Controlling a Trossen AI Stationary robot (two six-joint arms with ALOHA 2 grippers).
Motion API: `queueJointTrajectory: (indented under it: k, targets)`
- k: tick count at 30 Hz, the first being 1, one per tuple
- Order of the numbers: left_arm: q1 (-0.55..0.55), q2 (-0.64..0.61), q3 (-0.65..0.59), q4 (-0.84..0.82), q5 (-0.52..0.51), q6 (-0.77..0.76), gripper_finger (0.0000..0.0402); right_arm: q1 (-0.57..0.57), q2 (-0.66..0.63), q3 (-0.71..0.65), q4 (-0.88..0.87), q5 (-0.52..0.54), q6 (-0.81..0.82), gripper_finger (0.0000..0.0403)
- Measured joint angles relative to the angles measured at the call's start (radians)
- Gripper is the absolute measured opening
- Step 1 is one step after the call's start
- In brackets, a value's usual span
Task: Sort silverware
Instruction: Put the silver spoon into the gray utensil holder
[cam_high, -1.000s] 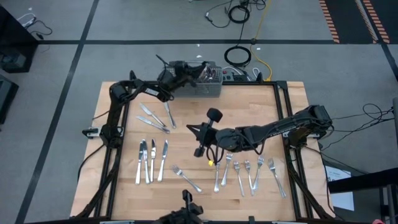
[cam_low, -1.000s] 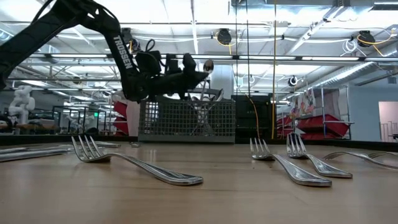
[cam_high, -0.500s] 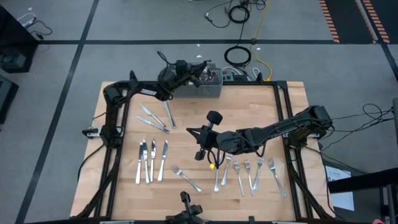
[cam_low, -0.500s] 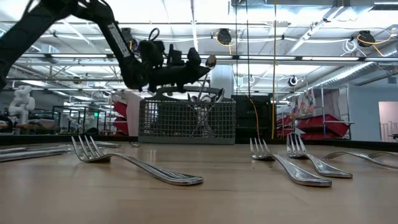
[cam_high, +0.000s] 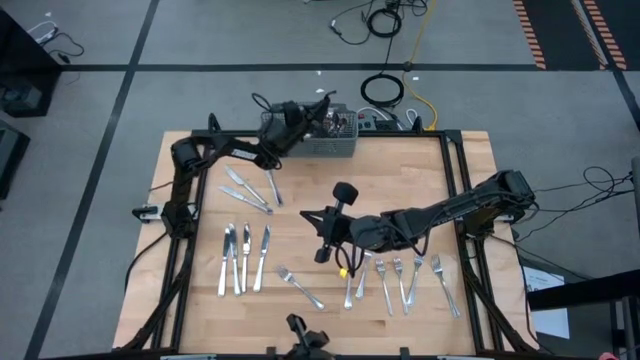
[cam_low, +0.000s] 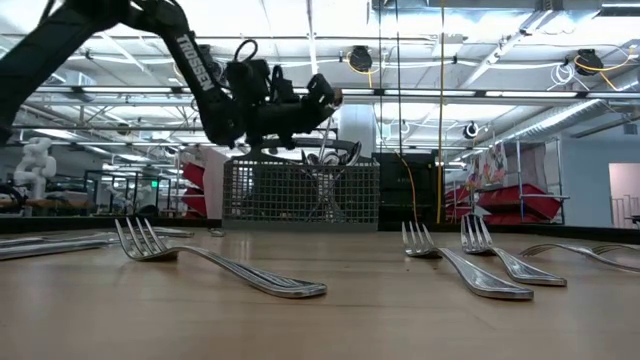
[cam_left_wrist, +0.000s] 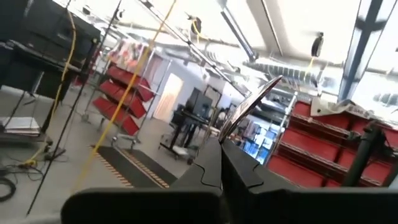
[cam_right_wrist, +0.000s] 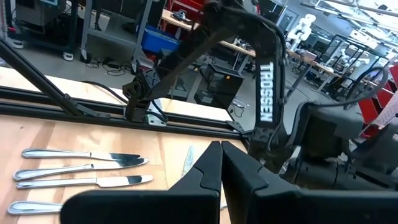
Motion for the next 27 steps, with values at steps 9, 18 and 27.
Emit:
queueJointTrajectory:
  k: [9, 18, 27]
  targets:
    - [-0.093, 0.028, 0.0, 0.028, -0.234, 0.049, 0.0, 0.013, 0.0, 0.0, 0.005, 0.0, -0.002, 0.0]
    - [-0.117, 0.027, 0.0, -0.042, -0.35, 0.149, 0.0, 0.032, 0.0, 0.0, 0.011, -0.001, -0.003, 0.0]
    - [-0.111, 0.027, 0.0, -0.077, -0.386, 0.002, 0.0, 0.038, 0.0, 0.0, 0.012, -0.001, -0.003, 0.0]
